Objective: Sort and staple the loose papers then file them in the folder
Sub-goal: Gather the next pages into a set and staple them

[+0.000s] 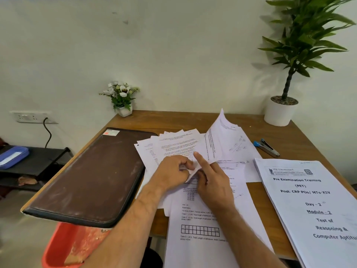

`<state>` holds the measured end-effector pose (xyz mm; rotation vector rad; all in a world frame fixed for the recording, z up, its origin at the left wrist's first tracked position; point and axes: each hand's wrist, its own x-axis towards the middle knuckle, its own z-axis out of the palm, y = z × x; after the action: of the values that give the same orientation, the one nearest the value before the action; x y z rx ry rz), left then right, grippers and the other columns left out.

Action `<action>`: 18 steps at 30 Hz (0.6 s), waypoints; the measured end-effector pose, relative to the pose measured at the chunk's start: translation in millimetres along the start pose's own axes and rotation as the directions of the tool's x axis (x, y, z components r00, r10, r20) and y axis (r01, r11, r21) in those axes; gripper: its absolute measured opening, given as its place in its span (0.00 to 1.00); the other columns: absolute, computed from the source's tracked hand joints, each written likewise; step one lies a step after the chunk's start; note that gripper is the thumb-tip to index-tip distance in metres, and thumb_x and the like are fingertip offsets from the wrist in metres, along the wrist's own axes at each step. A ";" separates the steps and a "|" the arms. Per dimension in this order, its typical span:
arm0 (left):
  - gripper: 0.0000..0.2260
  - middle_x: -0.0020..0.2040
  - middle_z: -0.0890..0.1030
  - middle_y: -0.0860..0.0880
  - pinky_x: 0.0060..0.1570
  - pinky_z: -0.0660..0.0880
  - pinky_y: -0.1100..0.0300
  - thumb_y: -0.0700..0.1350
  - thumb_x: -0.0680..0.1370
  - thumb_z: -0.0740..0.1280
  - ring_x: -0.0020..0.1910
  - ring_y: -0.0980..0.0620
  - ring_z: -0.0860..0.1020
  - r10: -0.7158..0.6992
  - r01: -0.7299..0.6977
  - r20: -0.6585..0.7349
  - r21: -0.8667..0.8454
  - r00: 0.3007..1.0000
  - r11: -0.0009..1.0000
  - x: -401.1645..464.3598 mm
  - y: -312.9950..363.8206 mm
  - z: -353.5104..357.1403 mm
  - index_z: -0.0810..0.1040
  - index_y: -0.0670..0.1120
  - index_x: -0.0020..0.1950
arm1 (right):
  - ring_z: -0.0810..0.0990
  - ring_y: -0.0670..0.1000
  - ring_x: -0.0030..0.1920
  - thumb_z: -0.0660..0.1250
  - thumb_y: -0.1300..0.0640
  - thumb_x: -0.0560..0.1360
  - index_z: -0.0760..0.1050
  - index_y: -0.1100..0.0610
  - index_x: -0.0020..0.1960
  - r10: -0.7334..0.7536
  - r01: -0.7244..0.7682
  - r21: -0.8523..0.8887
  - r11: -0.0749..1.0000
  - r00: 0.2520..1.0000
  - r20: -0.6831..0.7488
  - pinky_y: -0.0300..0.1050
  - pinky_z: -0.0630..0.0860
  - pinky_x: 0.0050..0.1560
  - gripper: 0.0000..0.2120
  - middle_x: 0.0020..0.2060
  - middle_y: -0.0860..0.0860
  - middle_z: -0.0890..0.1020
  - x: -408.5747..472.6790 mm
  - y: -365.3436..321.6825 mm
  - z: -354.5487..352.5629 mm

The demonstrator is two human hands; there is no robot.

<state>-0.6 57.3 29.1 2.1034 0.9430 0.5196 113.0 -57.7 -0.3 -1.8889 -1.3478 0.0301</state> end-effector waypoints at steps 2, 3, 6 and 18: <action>0.13 0.54 0.84 0.58 0.60 0.73 0.64 0.36 0.76 0.68 0.55 0.63 0.79 -0.017 0.019 0.037 -0.051 0.999 0.999 1.6 -1.7 -5.6 0.87 0.52 0.48 | 0.73 0.51 0.67 0.60 0.50 0.83 0.67 0.41 0.75 0.083 -0.084 0.006 0.996 0.996 0.023 0.50 0.79 0.60 0.20 0.69 0.48 0.73 4.5 -2.7 1.4; 0.13 0.53 0.84 0.58 0.58 0.72 0.65 0.36 0.77 0.67 0.54 0.64 0.78 -0.031 0.035 0.061 -0.079 0.998 0.996 3.2 -0.2 -8.3 0.88 0.51 0.49 | 0.73 0.51 0.67 0.59 0.50 0.83 0.70 0.44 0.73 0.114 -0.114 0.010 0.993 0.993 0.019 0.51 0.78 0.61 0.18 0.68 0.48 0.74 6.4 -4.3 1.2; 0.10 0.51 0.86 0.55 0.55 0.75 0.62 0.40 0.80 0.67 0.53 0.59 0.80 -0.060 0.067 0.051 -0.161 0.997 0.985 8.2 2.6 -11.9 0.88 0.50 0.48 | 0.76 0.51 0.62 0.59 0.50 0.83 0.75 0.49 0.68 0.174 -0.174 0.001 0.985 0.985 -0.005 0.48 0.77 0.57 0.15 0.63 0.49 0.77 8.2 -6.4 -0.9; 0.33 0.70 0.68 0.40 0.66 0.68 0.51 0.46 0.74 0.75 0.69 0.39 0.68 -0.558 0.585 -0.336 -0.027 0.759 0.811 47.5 -3.6 -11.4 0.64 0.46 0.75 | 0.78 0.52 0.54 0.62 0.53 0.82 0.79 0.51 0.58 0.179 -0.178 0.021 0.984 0.983 -0.047 0.41 0.74 0.50 0.09 0.55 0.49 0.79 9.2 -0.6 0.5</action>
<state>21.3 100.5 36.1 1.6798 1.7532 0.5173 116.3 -50.0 3.5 -1.9785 -1.1388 0.0858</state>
